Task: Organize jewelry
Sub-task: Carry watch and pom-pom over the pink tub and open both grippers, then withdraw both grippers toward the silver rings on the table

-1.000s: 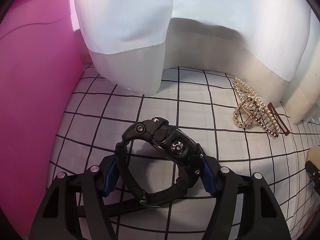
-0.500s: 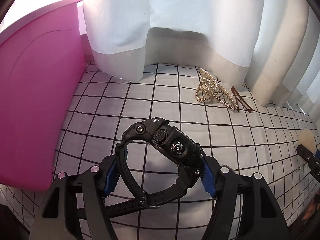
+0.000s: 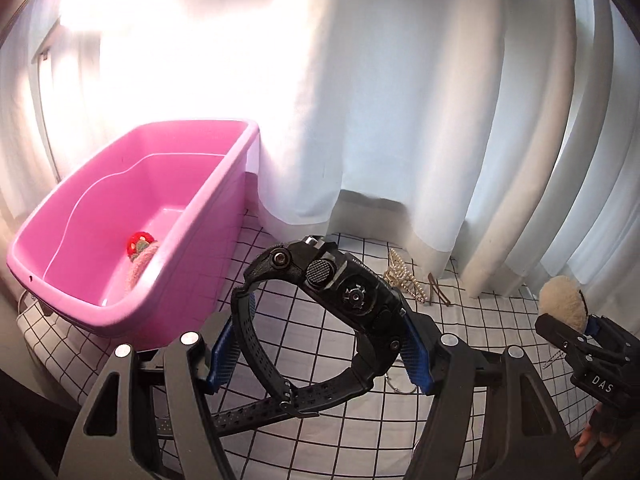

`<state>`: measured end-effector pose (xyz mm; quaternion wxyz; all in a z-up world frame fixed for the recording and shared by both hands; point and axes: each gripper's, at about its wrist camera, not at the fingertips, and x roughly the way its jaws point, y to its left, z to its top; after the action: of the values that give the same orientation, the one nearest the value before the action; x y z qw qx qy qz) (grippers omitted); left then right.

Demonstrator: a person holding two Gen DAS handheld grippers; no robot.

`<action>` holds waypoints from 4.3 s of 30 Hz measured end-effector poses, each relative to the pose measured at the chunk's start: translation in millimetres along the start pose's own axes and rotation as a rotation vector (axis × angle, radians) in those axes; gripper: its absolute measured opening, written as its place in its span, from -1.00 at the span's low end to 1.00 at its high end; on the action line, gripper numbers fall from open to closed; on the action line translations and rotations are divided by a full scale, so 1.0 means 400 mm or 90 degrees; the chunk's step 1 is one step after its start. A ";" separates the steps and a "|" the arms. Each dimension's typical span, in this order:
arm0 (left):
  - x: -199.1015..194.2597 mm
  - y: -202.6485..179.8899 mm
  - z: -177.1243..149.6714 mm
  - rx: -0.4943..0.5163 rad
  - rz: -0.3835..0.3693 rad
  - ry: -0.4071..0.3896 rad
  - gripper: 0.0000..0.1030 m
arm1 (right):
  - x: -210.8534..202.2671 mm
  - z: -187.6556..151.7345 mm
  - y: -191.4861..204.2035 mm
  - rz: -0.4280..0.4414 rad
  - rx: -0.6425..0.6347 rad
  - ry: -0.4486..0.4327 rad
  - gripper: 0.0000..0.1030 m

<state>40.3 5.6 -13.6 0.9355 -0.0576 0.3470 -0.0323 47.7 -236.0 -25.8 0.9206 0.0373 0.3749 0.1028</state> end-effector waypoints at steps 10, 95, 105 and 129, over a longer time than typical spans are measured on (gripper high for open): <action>-0.122 0.255 0.124 -0.062 0.122 -0.052 0.27 | 0.033 0.187 0.284 0.162 -0.102 -0.053 0.21; -0.062 0.424 0.088 -0.075 0.089 -0.034 0.87 | 0.095 0.081 0.425 0.089 -0.127 0.020 0.42; -0.037 0.161 0.008 0.003 -0.027 0.004 0.87 | -0.013 -0.107 0.099 -0.039 0.009 0.072 0.42; 0.355 -0.159 -0.204 0.226 -0.095 0.202 0.88 | 0.155 -0.421 0.067 -0.037 0.100 0.243 0.42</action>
<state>93.4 -78.9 -158.3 0.8597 0.0877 0.4734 -0.1705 -30.8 -197.8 -184.9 0.8297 0.0780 0.5502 0.0518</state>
